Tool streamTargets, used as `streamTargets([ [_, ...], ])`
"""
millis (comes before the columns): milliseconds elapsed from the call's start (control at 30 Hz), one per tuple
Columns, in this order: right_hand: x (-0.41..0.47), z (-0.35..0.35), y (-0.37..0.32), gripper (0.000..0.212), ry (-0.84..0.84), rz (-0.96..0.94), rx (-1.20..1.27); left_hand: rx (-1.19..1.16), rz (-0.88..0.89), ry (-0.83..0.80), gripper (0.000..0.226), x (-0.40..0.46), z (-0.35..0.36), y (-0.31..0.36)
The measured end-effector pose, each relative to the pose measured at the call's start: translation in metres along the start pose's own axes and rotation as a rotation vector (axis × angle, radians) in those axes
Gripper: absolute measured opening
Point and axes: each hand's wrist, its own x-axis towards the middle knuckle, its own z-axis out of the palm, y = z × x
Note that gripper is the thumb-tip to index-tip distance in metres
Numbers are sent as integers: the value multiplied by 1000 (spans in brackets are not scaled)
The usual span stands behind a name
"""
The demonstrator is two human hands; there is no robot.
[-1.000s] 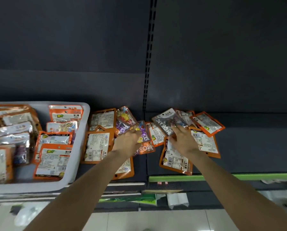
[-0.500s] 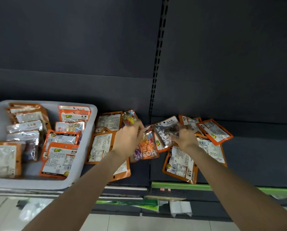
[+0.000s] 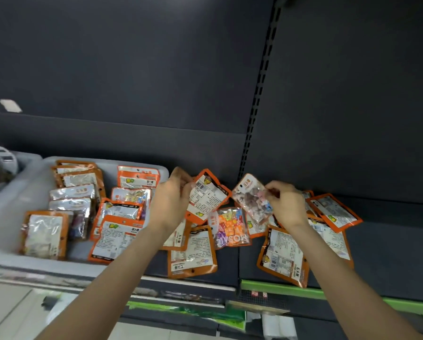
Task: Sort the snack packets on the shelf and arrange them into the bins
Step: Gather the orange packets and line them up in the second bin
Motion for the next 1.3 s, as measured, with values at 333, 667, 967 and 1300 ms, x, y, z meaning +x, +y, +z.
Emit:
streamTargets([
  [333, -24, 35, -125, 6, 197, -164, 235, -87, -72, 91, 4, -3, -107, -56],
  [667, -60, 109, -243, 7, 266, -101, 161, 30, 2, -204, 9, 4, -189, -180],
  [967, -103, 129, -273, 10, 319, 22, 104, 47, 152, -659, 14, 0, -158, -203],
  [1300, -117, 192, -333, 10, 115, -12, 391, -162, -20, -338, 39, 5, -241, -268],
])
